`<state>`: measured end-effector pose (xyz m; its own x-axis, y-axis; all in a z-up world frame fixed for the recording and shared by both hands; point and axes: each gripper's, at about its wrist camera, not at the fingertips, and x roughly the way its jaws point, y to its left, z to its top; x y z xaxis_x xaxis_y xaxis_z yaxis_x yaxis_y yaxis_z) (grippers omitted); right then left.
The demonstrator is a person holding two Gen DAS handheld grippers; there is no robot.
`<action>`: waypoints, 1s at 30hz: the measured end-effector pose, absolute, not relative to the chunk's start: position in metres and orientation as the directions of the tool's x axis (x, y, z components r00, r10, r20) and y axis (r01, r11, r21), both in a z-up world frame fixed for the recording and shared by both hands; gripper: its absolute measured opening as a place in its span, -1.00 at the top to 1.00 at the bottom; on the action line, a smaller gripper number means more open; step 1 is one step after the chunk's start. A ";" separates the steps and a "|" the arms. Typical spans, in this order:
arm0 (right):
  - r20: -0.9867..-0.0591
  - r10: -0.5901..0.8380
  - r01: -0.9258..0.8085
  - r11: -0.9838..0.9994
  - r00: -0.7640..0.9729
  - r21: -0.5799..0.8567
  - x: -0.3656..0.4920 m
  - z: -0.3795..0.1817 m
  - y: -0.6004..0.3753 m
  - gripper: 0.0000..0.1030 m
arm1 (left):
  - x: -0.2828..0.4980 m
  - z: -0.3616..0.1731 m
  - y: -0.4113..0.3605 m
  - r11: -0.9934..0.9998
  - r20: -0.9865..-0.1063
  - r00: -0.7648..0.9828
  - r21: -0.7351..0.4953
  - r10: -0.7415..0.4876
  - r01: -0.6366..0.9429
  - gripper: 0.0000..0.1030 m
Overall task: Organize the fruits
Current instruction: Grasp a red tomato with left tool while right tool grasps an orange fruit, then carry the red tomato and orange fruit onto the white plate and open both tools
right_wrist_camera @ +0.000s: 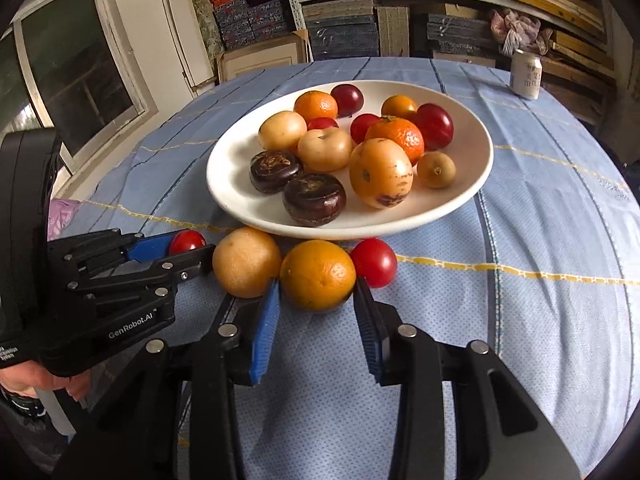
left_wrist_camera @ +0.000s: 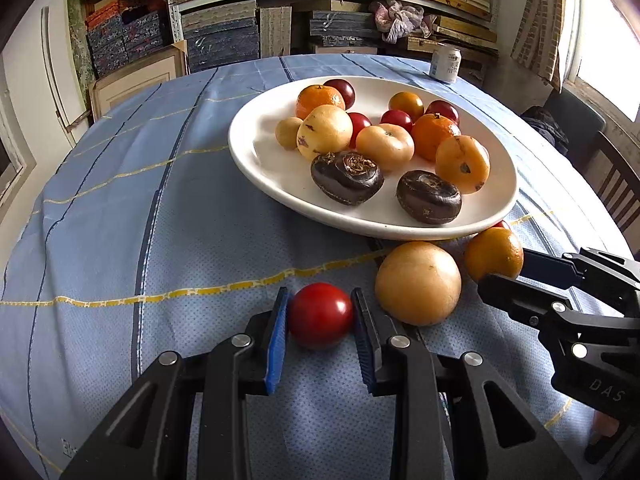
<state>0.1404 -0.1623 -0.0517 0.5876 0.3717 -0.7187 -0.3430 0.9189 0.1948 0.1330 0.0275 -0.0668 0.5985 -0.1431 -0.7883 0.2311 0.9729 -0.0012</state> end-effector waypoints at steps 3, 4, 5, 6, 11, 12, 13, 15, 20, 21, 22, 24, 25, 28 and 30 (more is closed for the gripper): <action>-0.706 0.374 -0.356 0.917 0.602 0.182 0.131 -0.047 -0.163 0.29 | 0.133 -0.067 0.028 0.973 -0.788 0.598 -0.005 -0.146 0.231 0.40; -0.703 0.376 -0.357 0.916 0.604 0.183 0.128 -0.045 -0.163 0.29 | 0.133 -0.067 0.028 0.973 -0.789 0.597 -0.006 -0.146 0.230 0.40; -0.700 0.374 -0.360 0.916 0.608 0.176 0.125 -0.044 -0.164 0.29 | 0.133 -0.066 0.029 0.974 -0.788 0.597 -0.014 -0.149 0.225 0.40; -0.697 0.369 -0.360 0.918 0.615 0.167 0.122 -0.043 -0.164 0.29 | 0.132 -0.066 0.031 0.975 -0.786 0.599 -0.024 -0.154 0.219 0.41; -0.687 0.363 -0.354 0.921 0.629 0.163 0.115 -0.038 -0.171 0.29 | 0.126 -0.064 0.034 0.978 -0.778 0.606 -0.047 -0.164 0.206 0.41; -0.683 0.365 -0.358 0.920 0.633 0.161 0.113 -0.035 -0.172 0.29 | 0.124 -0.062 0.034 0.979 -0.770 0.617 -0.043 -0.161 0.201 0.41; -0.678 0.364 -0.359 0.920 0.639 0.156 0.111 -0.033 -0.173 0.29 | 0.123 -0.060 0.034 0.979 -0.762 0.628 -0.040 -0.158 0.197 0.41; -0.667 0.370 -0.368 0.917 0.647 0.152 0.108 -0.026 -0.175 0.29 | 0.120 -0.052 0.036 0.982 -0.743 0.651 -0.043 -0.154 0.184 0.41; -0.628 0.365 -0.390 0.915 0.687 0.105 0.108 -0.003 -0.175 0.29 | 0.119 -0.037 0.037 0.981 -0.729 0.664 -0.056 -0.168 0.186 0.41; -0.620 0.358 -0.391 0.916 0.698 0.088 0.110 0.001 -0.175 0.29 | 0.121 -0.035 0.035 0.983 -0.727 0.670 -0.038 -0.152 0.182 0.41; -0.609 0.353 -0.391 0.917 0.710 0.075 0.114 0.006 -0.176 0.29 | 0.123 -0.031 0.033 0.984 -0.723 0.678 -0.021 -0.137 0.176 0.41; -0.594 0.351 -0.393 0.917 0.724 0.062 0.125 0.015 -0.177 0.29 | 0.133 -0.024 0.030 0.984 -0.715 0.686 -0.019 -0.136 0.176 0.41; -0.592 0.349 -0.393 0.918 0.727 0.058 0.132 0.019 -0.178 0.29 | 0.140 -0.021 0.029 0.985 -0.718 0.683 -0.021 -0.135 0.173 0.41; -0.580 0.343 -0.405 0.914 0.739 0.024 0.158 0.029 -0.178 0.29 | 0.161 -0.011 0.028 0.985 -0.720 0.683 -0.006 -0.123 0.171 0.41; -0.566 0.337 -0.411 0.912 0.752 -0.003 0.175 0.035 -0.178 0.29 | 0.179 -0.002 0.027 0.986 -0.718 0.689 0.022 -0.100 0.166 0.41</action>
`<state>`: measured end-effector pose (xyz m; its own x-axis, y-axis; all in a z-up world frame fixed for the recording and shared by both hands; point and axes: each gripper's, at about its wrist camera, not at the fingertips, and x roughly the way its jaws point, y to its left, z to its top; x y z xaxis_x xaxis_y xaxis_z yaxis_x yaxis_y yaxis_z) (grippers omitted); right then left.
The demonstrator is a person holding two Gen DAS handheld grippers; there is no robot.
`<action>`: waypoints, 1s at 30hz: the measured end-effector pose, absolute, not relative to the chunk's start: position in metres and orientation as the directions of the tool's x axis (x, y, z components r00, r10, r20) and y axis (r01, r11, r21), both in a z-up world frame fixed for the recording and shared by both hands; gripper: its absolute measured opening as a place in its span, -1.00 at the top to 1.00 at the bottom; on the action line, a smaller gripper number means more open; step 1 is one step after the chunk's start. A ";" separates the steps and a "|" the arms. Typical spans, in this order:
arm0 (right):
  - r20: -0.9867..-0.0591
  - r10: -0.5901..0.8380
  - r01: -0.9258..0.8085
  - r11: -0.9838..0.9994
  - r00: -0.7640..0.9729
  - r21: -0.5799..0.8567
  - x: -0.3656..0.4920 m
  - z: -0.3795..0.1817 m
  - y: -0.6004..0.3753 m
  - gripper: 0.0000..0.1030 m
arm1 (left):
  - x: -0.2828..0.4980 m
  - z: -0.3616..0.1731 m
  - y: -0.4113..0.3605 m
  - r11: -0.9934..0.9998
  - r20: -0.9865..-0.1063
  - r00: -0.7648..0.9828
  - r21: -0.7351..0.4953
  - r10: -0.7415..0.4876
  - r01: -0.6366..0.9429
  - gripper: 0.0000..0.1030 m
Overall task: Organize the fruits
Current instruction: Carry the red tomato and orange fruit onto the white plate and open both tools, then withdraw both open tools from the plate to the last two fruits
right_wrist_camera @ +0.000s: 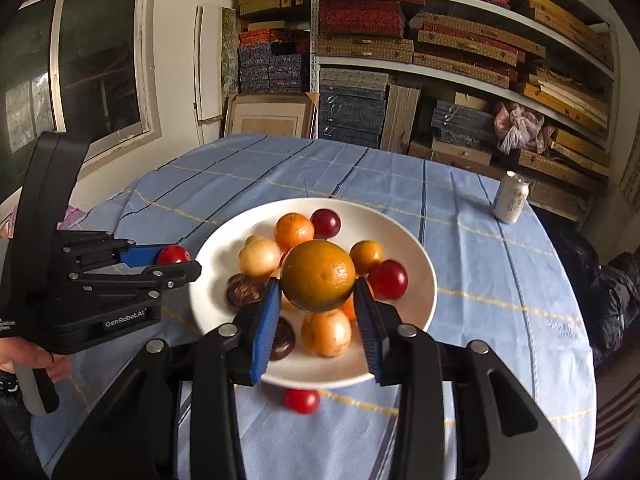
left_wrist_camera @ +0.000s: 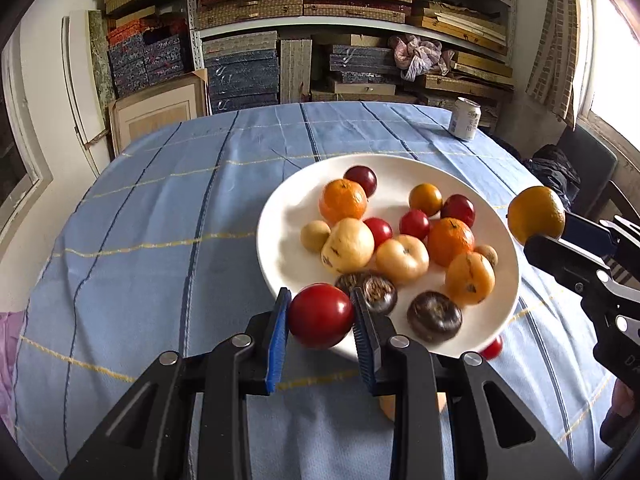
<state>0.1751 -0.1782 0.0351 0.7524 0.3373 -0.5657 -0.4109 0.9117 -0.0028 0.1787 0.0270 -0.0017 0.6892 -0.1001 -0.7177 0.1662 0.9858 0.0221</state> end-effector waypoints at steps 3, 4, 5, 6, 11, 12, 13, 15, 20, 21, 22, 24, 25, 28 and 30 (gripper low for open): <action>-0.541 0.345 -0.407 0.913 0.767 0.006 0.209 0.042 -0.179 0.29 | 0.206 0.006 0.031 0.990 -0.715 0.699 0.069 -0.039 0.126 0.41; -0.534 0.343 -0.400 0.916 0.773 0.010 0.223 0.042 -0.179 0.29 | 0.218 0.009 0.035 0.993 -0.709 0.705 0.066 -0.024 0.099 0.41; -0.530 0.350 -0.401 0.916 0.773 0.020 0.236 0.041 -0.179 0.29 | 0.226 0.011 0.039 0.994 -0.705 0.709 0.048 -0.032 0.093 0.41; -0.537 0.350 -0.397 0.917 0.767 0.031 0.249 0.039 -0.178 0.29 | 0.235 0.013 0.041 0.995 -0.701 0.711 0.028 -0.050 0.098 0.41; -0.594 0.359 -0.394 0.916 0.720 0.076 0.299 0.023 -0.168 0.29 | 0.271 0.008 0.036 0.992 -0.705 0.706 0.023 -0.072 0.124 0.41; -0.602 0.360 -0.398 0.914 0.713 0.075 0.305 0.019 -0.165 0.29 | 0.275 0.005 0.034 0.990 -0.710 0.699 0.014 -0.087 0.137 0.41; -0.612 0.354 -0.396 0.916 0.708 0.072 0.311 0.015 -0.163 0.29 | 0.280 0.002 0.032 0.989 -0.715 0.693 0.009 -0.094 0.144 0.41; -0.624 0.348 -0.392 0.917 0.700 0.071 0.320 0.008 -0.160 0.29 | 0.289 -0.004 0.029 0.989 -0.724 0.684 0.014 -0.089 0.144 0.41; -0.647 0.334 -0.404 0.914 0.685 0.043 0.327 -0.004 -0.160 -0.03 | 0.304 -0.021 0.035 0.990 -0.742 0.662 -0.015 -0.103 0.138 0.30; -0.635 0.335 -0.414 0.910 0.697 0.025 0.325 -0.004 -0.161 -0.34 | 0.304 -0.021 0.036 0.991 -0.736 0.669 -0.018 -0.102 0.132 -0.33; -0.613 0.318 -0.404 0.915 0.723 -0.001 0.320 -0.004 -0.165 -0.85 | 0.304 -0.021 0.038 0.991 -0.732 0.673 -0.019 -0.104 0.132 -0.92; -0.589 0.327 -0.410 0.912 0.739 -0.007 0.311 0.000 -0.175 -0.88 | 0.298 -0.016 0.041 0.991 -0.718 0.688 -0.012 -0.102 0.134 -0.93; -0.593 0.332 -0.411 0.912 0.734 0.002 0.307 0.002 -0.181 -0.88 | 0.296 -0.014 0.042 0.992 -0.719 0.689 -0.003 -0.092 0.129 -0.93; -0.596 0.333 -0.397 0.917 0.731 0.026 0.285 0.008 -0.202 -0.88 | 0.277 -0.007 0.049 0.994 -0.713 0.697 -0.004 -0.077 0.106 -0.93; -0.609 0.322 -0.383 0.923 0.725 0.033 0.261 0.009 -0.214 -0.88 | 0.254 -0.007 0.052 0.994 -0.721 0.687 -0.020 -0.087 0.104 -0.93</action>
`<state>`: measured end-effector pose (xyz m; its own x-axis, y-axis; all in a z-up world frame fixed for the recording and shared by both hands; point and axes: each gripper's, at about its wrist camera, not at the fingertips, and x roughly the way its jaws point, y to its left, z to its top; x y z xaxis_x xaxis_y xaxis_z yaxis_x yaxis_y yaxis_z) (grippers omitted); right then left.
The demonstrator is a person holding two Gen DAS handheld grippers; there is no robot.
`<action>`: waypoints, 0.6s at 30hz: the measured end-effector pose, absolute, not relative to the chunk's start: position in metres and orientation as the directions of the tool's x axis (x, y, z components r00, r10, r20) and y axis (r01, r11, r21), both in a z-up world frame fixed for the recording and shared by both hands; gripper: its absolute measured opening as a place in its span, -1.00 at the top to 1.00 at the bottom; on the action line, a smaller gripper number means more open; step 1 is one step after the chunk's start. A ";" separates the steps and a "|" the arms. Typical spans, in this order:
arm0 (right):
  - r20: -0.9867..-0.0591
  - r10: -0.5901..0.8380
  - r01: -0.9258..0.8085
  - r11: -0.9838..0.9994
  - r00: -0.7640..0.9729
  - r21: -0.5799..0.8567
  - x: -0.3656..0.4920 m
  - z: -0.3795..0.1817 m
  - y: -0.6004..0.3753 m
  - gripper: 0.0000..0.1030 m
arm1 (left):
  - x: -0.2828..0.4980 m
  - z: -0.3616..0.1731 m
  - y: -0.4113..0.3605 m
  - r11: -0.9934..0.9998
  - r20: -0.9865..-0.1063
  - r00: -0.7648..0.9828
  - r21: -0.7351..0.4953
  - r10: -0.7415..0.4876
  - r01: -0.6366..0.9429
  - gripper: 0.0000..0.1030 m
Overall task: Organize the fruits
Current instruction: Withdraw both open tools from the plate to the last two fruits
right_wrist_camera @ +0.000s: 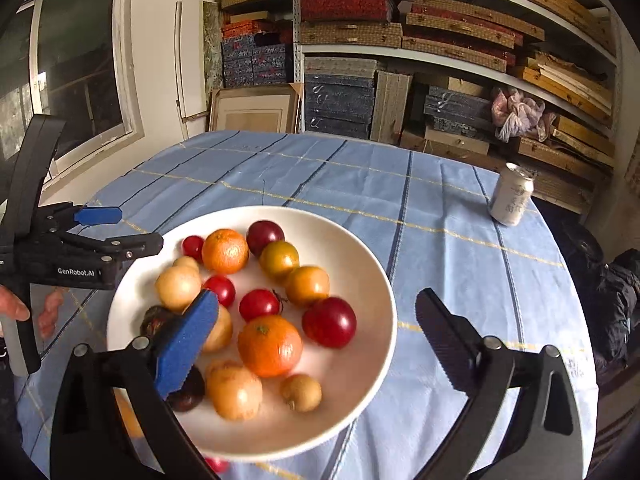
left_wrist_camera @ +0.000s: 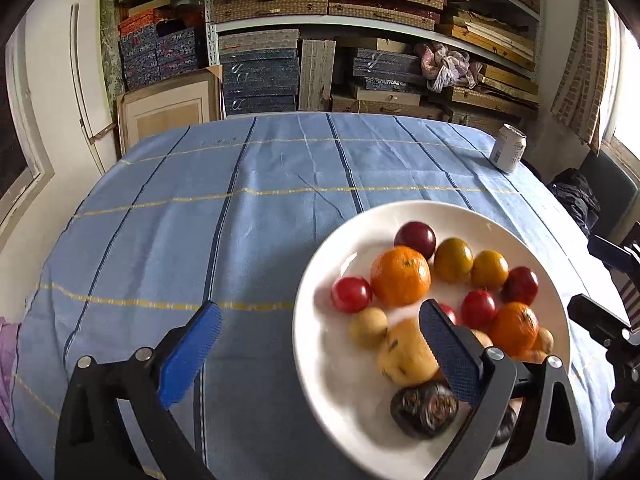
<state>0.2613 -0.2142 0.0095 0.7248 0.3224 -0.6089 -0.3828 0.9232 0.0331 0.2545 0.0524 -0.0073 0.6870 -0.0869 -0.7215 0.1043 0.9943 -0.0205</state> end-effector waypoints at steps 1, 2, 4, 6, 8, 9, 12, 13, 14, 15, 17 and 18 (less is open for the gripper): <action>-0.616 0.316 -0.377 0.926 0.722 0.034 0.247 0.008 -0.219 -0.89 | 0.242 -0.009 0.052 0.994 -0.726 0.682 -0.015 -0.086 0.109 -0.93; -0.619 0.318 -0.375 0.926 0.718 0.041 0.232 0.006 -0.223 -0.89 | 0.226 -0.011 0.051 0.995 -0.728 0.682 0.003 -0.069 0.104 -0.93; -0.629 0.353 -0.387 0.918 0.693 0.088 0.199 -0.002 -0.228 -0.89 | 0.198 -0.014 0.047 0.994 -0.743 0.669 0.050 -0.026 0.094 -0.93; -0.653 0.395 -0.409 0.902 0.646 0.141 0.175 -0.012 -0.233 -0.89 | 0.162 -0.013 0.041 0.992 -0.731 0.681 0.043 -0.048 0.116 -0.93; -0.684 0.384 -0.414 0.901 0.620 0.131 0.161 -0.023 -0.230 -0.89 | 0.134 -0.015 0.033 0.989 -0.711 0.697 0.016 -0.092 0.147 -0.93; -0.694 0.380 -0.424 0.898 0.612 0.117 0.157 -0.027 -0.226 -0.89 | 0.124 -0.018 0.029 0.987 -0.707 0.698 0.002 -0.112 0.160 -0.93; -0.713 0.366 -0.440 0.893 0.598 0.090 0.151 -0.038 -0.212 -0.88 | 0.114 -0.036 0.008 0.972 -0.741 0.651 -0.010 -0.165 0.234 -0.93; -0.713 0.368 -0.439 0.894 0.597 0.094 0.151 -0.040 -0.210 -0.88 | 0.116 -0.041 0.002 0.971 -0.751 0.641 0.005 -0.155 0.240 -0.93; -0.715 0.357 -0.426 0.900 0.601 0.091 0.152 -0.041 -0.209 -0.88 | 0.121 -0.048 -0.003 0.973 -0.765 0.634 0.043 -0.114 0.227 -0.93; -0.719 0.353 -0.420 0.903 0.599 0.093 0.153 -0.044 -0.209 -0.88 | 0.124 -0.051 -0.005 0.972 -0.772 0.626 0.050 -0.108 0.229 -0.93; -0.728 0.350 -0.416 0.904 0.589 0.098 0.159 -0.047 -0.208 -0.88 | 0.126 -0.055 -0.004 0.975 -0.773 0.621 0.013 -0.132 0.224 -0.93; -0.732 0.346 -0.414 0.905 0.586 0.097 0.162 -0.049 -0.208 -0.88 | 0.129 -0.057 -0.003 0.975 -0.776 0.615 0.000 -0.139 0.220 -0.93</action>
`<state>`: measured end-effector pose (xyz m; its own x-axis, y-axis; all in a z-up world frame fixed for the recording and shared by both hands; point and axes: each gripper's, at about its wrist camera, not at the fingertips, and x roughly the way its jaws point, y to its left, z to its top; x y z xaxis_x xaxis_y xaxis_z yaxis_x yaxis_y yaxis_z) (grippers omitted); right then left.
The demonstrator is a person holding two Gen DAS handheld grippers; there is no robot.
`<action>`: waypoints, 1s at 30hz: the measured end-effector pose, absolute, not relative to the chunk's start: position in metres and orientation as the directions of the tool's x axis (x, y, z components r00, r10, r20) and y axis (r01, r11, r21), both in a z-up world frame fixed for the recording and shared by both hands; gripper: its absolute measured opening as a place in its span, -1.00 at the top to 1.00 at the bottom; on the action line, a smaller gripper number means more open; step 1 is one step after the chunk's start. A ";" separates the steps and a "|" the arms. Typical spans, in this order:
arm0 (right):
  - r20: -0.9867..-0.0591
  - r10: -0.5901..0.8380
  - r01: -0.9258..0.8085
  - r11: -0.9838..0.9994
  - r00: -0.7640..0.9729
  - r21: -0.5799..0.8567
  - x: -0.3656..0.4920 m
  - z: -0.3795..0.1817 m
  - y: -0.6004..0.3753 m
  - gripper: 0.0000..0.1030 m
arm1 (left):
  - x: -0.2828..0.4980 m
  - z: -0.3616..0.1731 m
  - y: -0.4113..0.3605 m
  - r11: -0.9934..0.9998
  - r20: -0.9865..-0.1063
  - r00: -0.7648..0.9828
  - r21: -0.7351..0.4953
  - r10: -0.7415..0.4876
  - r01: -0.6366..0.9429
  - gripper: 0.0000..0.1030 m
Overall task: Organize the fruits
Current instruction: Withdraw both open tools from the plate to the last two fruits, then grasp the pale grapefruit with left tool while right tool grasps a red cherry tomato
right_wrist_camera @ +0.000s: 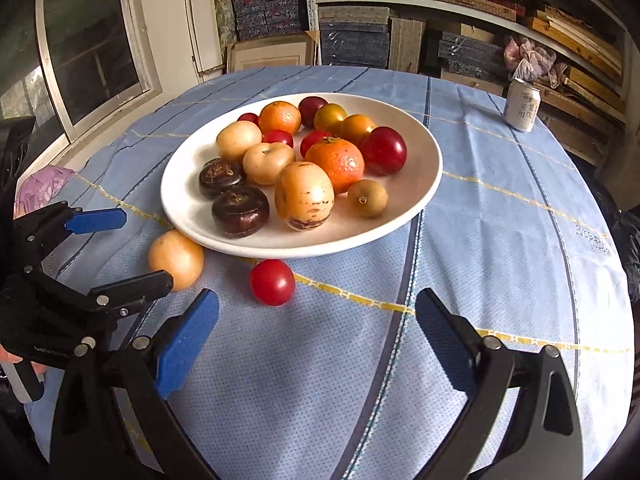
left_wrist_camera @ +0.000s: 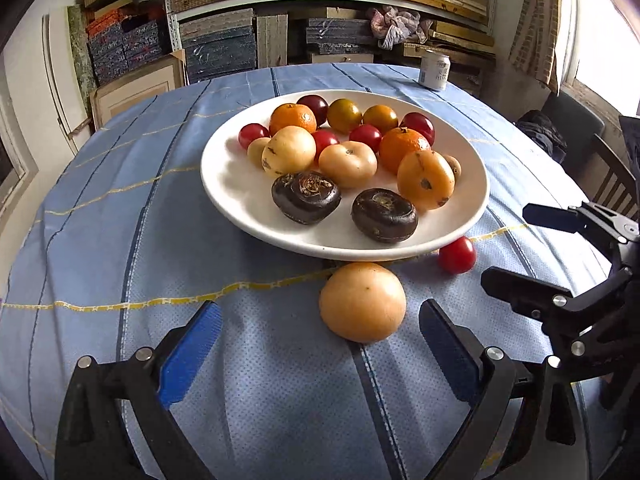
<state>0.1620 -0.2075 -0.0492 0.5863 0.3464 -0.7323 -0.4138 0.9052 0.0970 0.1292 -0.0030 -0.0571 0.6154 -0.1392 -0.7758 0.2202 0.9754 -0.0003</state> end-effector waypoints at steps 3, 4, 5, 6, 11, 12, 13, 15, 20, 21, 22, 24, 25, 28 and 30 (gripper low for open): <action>-0.740 0.335 -0.411 0.908 0.583 0.088 0.173 -0.053 -0.204 -0.88 | 0.136 -0.060 -0.003 0.979 -0.780 0.614 0.011 -0.119 0.203 -0.93; -0.738 0.352 -0.418 0.902 0.576 0.104 0.176 -0.053 -0.205 -0.88 | 0.137 -0.061 -0.003 0.979 -0.781 0.613 0.009 -0.119 0.201 -0.93; -0.739 0.358 -0.416 0.902 0.571 0.116 0.178 -0.053 -0.206 -0.88 | 0.139 -0.060 -0.002 0.980 -0.783 0.610 0.001 -0.123 0.199 -0.93; -0.741 0.359 -0.413 0.903 0.567 0.121 0.180 -0.053 -0.207 -0.88 | 0.139 -0.061 -0.001 0.980 -0.783 0.610 -0.002 -0.125 0.198 -0.93; -0.745 0.383 -0.417 0.896 0.547 0.153 0.188 -0.055 -0.210 -0.88 | 0.140 -0.063 -0.002 0.979 -0.779 0.613 -0.002 -0.130 0.206 -0.93; -0.746 0.384 -0.415 0.896 0.544 0.158 0.189 -0.057 -0.210 -0.88 | 0.141 -0.064 -0.002 0.978 -0.782 0.608 -0.008 -0.136 0.208 -0.93; -0.749 0.380 -0.412 0.898 0.544 0.156 0.189 -0.058 -0.210 -0.88 | 0.142 -0.066 -0.001 0.978 -0.785 0.604 -0.008 -0.137 0.211 -0.93; -0.763 0.381 -0.417 0.895 0.522 0.161 0.192 -0.061 -0.207 -0.88 | 0.143 -0.071 -0.003 0.976 -0.796 0.592 0.006 -0.126 0.216 -0.93; -0.763 0.385 -0.420 0.892 0.519 0.165 0.197 -0.062 -0.204 -0.85 | 0.148 -0.074 -0.001 0.978 -0.801 0.587 0.008 -0.119 0.208 -0.93; -0.767 0.386 -0.426 0.890 0.513 0.163 0.197 -0.063 -0.203 -0.75 | 0.149 -0.074 0.000 0.979 -0.803 0.583 0.002 -0.120 0.205 -0.91; -0.769 0.367 -0.425 0.895 0.523 0.139 0.196 -0.062 -0.201 -0.53 | 0.149 -0.074 0.001 0.979 -0.803 0.583 -0.004 -0.125 0.204 -0.90; -0.775 0.336 -0.445 0.892 0.535 0.080 0.191 -0.061 -0.193 -0.11 | 0.146 -0.071 0.003 0.975 -0.790 0.592 -0.032 -0.159 0.219 -0.71; -0.775 0.315 -0.449 0.893 0.548 0.045 0.189 -0.061 -0.189 0.25 | 0.144 -0.070 0.002 0.973 -0.784 0.595 -0.047 -0.177 0.228 -0.56; -0.774 0.335 -0.446 0.892 0.537 0.077 0.187 -0.060 -0.188 0.51 | 0.139 -0.068 -0.002 0.959 -0.773 0.595 -0.063 -0.222 0.276 -0.11; -0.772 0.343 -0.452 0.888 0.535 0.081 0.183 -0.060 -0.187 0.51 | 0.136 -0.067 -0.006 0.953 -0.774 0.588 -0.060 -0.232 0.298 0.07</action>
<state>0.1829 -0.1871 -0.0595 0.5351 0.3429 -0.7720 -0.4522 0.8882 0.0810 0.1361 -0.0061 -0.0673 0.5885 -0.2324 -0.7744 0.2980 0.9527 -0.0595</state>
